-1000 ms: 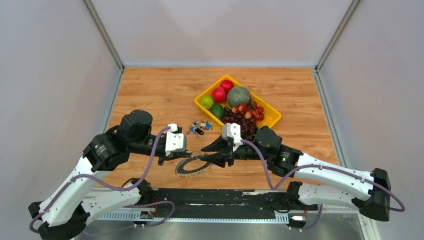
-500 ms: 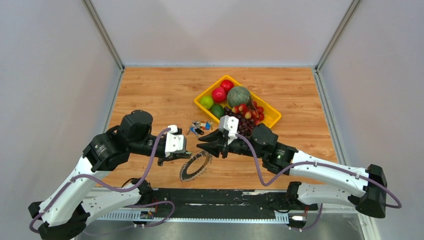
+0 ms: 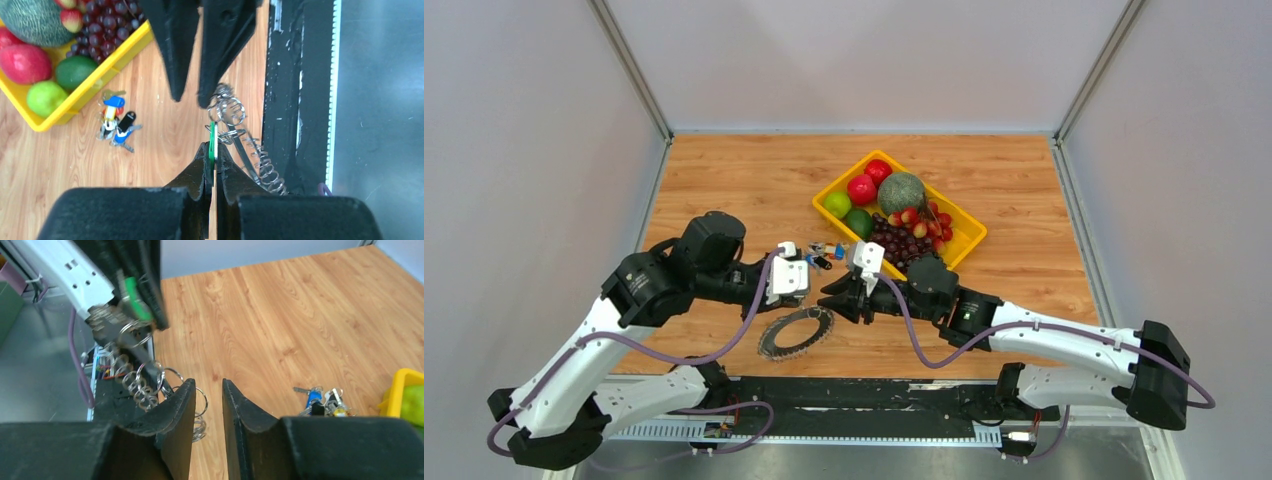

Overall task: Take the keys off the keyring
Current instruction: Remove the key from the keyring.

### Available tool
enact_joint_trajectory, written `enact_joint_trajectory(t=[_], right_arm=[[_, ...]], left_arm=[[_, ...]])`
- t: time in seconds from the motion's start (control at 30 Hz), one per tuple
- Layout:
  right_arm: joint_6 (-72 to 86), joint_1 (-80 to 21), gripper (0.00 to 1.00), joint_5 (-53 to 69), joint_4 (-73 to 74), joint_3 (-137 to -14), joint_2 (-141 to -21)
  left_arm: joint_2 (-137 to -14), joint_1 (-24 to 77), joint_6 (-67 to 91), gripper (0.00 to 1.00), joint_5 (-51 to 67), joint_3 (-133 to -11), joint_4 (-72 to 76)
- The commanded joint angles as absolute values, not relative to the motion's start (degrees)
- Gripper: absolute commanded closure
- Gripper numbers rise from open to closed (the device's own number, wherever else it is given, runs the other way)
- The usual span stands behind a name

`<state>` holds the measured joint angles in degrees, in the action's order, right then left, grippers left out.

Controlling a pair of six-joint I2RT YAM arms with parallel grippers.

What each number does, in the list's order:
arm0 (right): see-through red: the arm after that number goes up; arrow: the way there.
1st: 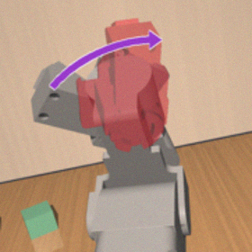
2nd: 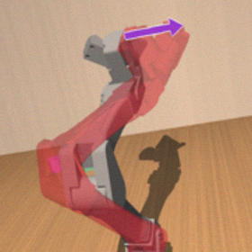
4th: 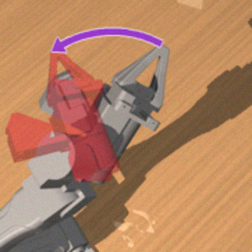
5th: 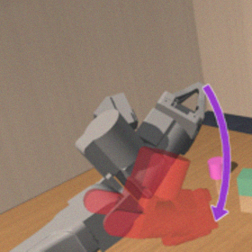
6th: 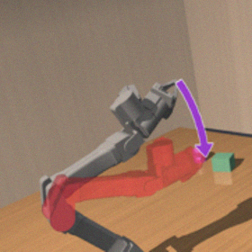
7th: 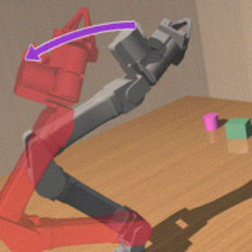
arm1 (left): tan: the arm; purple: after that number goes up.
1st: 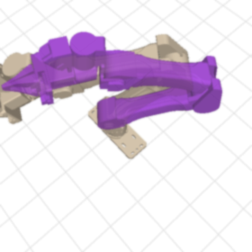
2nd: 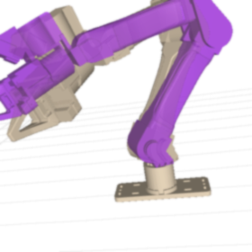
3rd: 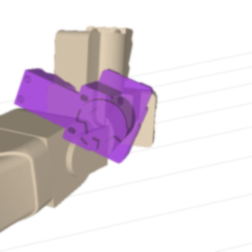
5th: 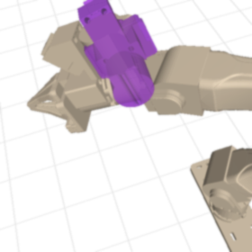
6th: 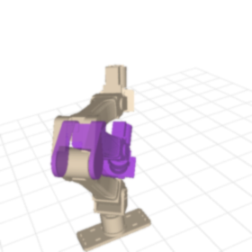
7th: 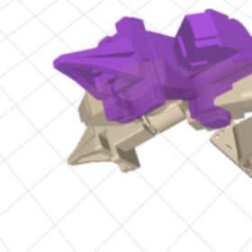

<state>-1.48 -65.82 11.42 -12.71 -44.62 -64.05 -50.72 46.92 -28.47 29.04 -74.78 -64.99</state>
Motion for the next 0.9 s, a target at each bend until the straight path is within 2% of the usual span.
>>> enact_joint_trajectory(t=[0.0, 0.4, 0.7, 0.87], right_arm=[[1.4, -65.9, 0.69, 16.4, -13.9, -42.2, -60.8], [2.4, -65.8, 0.69, 19.5, -14.3, -41.9, -60.2], [3.6, -65.9, 0.69, 20.2, -16.0, -42.2, -60.9], [2.5, -65.8, 0.67, 15.6, -17.6, -40.7, -58.3]], left_arm=[[-52.8, 47.5, -30.0, 1.00, 23.8, -78.8, -66.5], [-57.8, 53.4, -30.1, 1.00, 12.6, -81.9, -68.4], [-56.8, 54.8, -30.9, 1.00, 12.1, -81.1, -64.1], [-54.8, 54.8, -32.2, 1.00, 18.7, -79.1, -60.9]])
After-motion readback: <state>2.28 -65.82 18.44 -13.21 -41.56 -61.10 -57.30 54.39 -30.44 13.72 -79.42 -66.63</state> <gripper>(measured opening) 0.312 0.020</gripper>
